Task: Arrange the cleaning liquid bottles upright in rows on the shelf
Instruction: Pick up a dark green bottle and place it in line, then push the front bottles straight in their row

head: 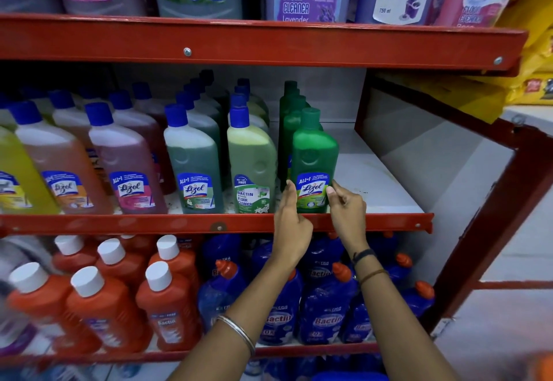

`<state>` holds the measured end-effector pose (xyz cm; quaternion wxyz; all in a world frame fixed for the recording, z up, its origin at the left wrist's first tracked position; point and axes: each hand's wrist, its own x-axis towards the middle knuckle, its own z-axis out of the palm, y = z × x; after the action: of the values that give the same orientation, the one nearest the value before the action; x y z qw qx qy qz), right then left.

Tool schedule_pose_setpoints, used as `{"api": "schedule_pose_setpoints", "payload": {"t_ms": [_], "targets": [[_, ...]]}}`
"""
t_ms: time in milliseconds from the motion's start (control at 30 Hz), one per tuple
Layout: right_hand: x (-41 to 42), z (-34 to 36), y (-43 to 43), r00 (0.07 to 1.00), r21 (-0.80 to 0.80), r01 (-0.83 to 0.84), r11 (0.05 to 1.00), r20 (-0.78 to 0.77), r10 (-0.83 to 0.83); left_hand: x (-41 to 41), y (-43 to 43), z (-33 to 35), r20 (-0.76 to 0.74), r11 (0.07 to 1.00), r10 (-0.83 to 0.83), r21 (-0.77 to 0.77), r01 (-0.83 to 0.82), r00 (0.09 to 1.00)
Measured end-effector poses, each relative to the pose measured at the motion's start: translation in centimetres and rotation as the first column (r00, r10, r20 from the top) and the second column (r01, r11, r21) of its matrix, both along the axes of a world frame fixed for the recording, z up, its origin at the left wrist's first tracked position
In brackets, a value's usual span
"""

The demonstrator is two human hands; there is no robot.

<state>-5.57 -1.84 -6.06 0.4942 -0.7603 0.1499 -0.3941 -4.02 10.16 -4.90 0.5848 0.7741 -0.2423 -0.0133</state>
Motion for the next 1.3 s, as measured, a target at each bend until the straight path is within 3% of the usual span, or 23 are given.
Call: {"api": "schedule_pose_setpoints", "payload": {"t_ms": [367, 467, 567, 667, 833, 933, 1300], "targets": [[-0.5, 0.4, 0.9, 0.994, 0.005, 0.059, 0.998, -0.09, -0.058, 0.3, 1.1, -0.4, -0.001, 0.998, -0.043, -0.045, 0.043, 0.999], [-1.7, 0.4, 3.5, 0.978, -0.028, 0.198, 0.98, 0.078, -0.195, -0.1, 2.9, -0.3, 0.125, 0.967, 0.162, -0.216, -0.132, 0.979], [-2.1, 0.2, 7.9, 0.99, -0.101, -0.006, 0.995, 0.141, 0.02, 0.9, 5.4, -0.4, 0.184, 0.904, 0.33, -0.346, -0.253, 0.926], [-0.3, 0.0, 10.7, 0.968, -0.06, -0.252, 0.966, -0.034, 0.25, 3.1, 7.0, -0.7, 0.13, 0.936, 0.267, -0.273, -0.224, 0.955], [2.4, 0.6, 11.2, 0.946, -0.02, -0.226, 0.974, -0.242, 0.215, 4.6, 7.9, -0.1, 0.094, 0.995, 0.099, -0.032, -0.096, 0.991], [3.0, 0.7, 10.9, 0.956, -0.034, -0.179, 0.983, -0.241, 0.166, 5.0, 8.3, -0.3, 0.088, 0.996, 0.07, 0.049, -0.075, 0.994], [3.3, 1.3, 11.1, 0.964, -0.082, -0.15, 0.985, -0.233, 0.128, 4.8, 8.5, -0.3, 0.139, 0.993, 0.066, 0.092, -0.079, 0.988]]}}
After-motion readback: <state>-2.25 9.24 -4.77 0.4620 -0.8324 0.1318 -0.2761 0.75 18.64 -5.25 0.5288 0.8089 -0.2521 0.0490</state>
